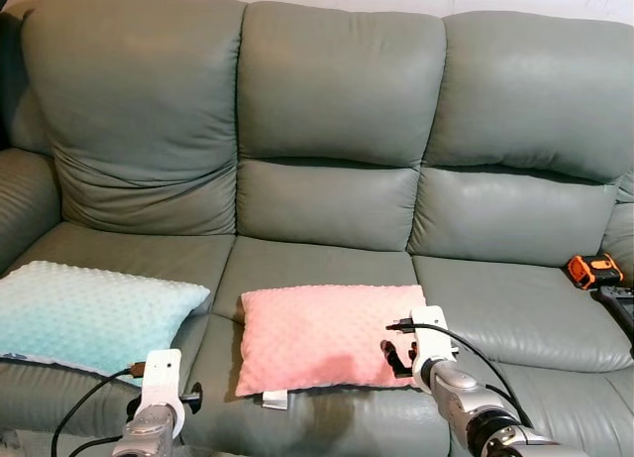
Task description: Move the pillow to the sofa
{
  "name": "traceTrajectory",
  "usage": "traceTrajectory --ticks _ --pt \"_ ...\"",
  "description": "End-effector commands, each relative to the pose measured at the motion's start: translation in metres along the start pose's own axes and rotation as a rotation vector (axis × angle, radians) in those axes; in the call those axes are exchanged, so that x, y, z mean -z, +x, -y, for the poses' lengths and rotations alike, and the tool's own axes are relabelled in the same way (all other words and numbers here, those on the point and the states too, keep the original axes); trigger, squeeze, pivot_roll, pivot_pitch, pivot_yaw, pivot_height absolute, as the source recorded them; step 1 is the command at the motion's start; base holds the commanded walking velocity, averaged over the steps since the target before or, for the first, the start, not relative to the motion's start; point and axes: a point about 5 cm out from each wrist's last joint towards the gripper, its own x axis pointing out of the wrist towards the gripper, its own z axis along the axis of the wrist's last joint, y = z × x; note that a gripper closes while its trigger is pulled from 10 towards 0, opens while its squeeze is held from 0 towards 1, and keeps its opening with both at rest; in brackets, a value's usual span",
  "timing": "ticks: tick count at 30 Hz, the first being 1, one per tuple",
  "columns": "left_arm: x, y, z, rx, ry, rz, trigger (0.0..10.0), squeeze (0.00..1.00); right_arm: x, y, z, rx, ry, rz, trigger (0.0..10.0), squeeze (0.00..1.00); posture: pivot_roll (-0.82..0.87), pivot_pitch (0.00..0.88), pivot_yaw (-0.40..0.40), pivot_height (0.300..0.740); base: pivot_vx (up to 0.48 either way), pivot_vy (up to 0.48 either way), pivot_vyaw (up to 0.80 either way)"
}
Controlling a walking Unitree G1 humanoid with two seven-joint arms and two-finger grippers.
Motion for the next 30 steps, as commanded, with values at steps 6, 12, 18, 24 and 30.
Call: traceTrajectory --ticks 6,12,18,24,30 --pt "0.002 0.0 0.0 0.008 0.001 -0.01 10.0 0.0 0.002 -0.001 0.003 0.005 0.017 -0.005 10.0 0.0 -0.01 0.0 -0.032 0.74 -0.044 0.0 0.0" --pt "0.001 0.0 0.002 0.011 -0.003 -0.011 10.0 0.0 0.002 -0.001 0.003 0.006 0.007 -0.006 10.0 0.0 -0.01 0.0 -0.035 0.74 -0.276 0.0 0.0" --pt "0.002 0.0 0.005 0.015 -0.005 -0.011 10.0 0.0 0.001 -0.001 0.005 0.008 0.002 -0.006 10.0 0.0 -0.01 0.0 -0.037 0.74 -0.274 0.0 0.0" --pt "0.003 0.0 0.008 0.019 -0.008 -0.014 10.0 0.0 0.001 -0.001 0.006 0.01 -0.006 -0.006 10.0 0.0 -0.01 0.0 -0.039 0.74 -0.289 0.0 0.0" --pt "0.003 0.0 0.013 0.024 -0.008 -0.015 10.0 0.0 0.001 -0.001 0.006 0.011 -0.011 -0.007 10.0 0.0 -0.01 0.0 -0.039 0.74 -0.289 0.0 0.0"
